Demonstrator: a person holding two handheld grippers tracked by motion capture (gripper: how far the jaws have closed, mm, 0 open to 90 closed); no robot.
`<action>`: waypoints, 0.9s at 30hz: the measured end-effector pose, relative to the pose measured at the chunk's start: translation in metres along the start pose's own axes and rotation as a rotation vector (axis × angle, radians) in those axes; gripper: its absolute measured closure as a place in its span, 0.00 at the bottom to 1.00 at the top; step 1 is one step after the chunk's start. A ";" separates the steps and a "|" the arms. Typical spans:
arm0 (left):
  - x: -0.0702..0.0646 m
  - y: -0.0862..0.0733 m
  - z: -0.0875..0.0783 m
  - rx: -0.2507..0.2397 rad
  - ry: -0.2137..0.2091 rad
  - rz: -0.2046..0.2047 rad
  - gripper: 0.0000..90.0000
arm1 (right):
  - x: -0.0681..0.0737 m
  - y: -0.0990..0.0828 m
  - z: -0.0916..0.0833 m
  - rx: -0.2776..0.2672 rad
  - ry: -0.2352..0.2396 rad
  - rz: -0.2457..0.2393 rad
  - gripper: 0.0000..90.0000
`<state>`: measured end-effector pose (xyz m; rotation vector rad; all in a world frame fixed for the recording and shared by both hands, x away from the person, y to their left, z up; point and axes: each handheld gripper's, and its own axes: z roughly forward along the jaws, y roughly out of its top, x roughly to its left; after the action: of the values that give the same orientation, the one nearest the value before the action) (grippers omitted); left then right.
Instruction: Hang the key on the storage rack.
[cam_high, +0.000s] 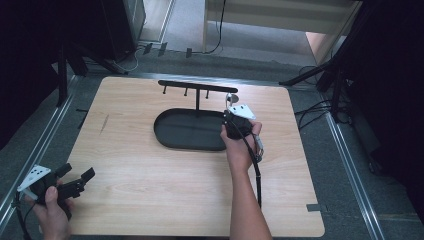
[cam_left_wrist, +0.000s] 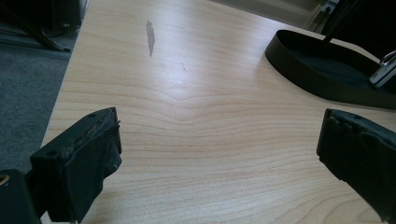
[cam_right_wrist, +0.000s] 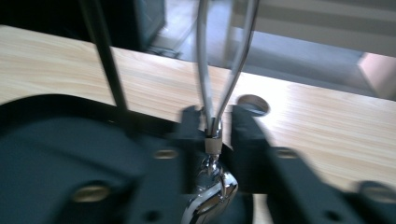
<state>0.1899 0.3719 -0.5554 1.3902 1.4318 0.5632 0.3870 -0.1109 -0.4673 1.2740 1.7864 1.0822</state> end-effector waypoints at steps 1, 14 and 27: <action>0.000 0.000 0.000 -0.002 0.000 -0.001 0.00 | -0.002 -0.003 0.000 -0.015 0.030 0.003 0.64; -0.001 0.000 0.000 0.002 0.004 0.010 0.00 | -0.045 -0.019 -0.027 -0.074 0.100 0.092 0.40; -0.002 0.000 0.001 0.005 0.010 0.019 0.00 | -0.084 -0.043 -0.072 -0.050 0.123 0.148 0.06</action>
<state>0.1901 0.3697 -0.5549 1.4079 1.4307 0.5801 0.3315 -0.2153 -0.4714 1.3517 1.7646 1.3053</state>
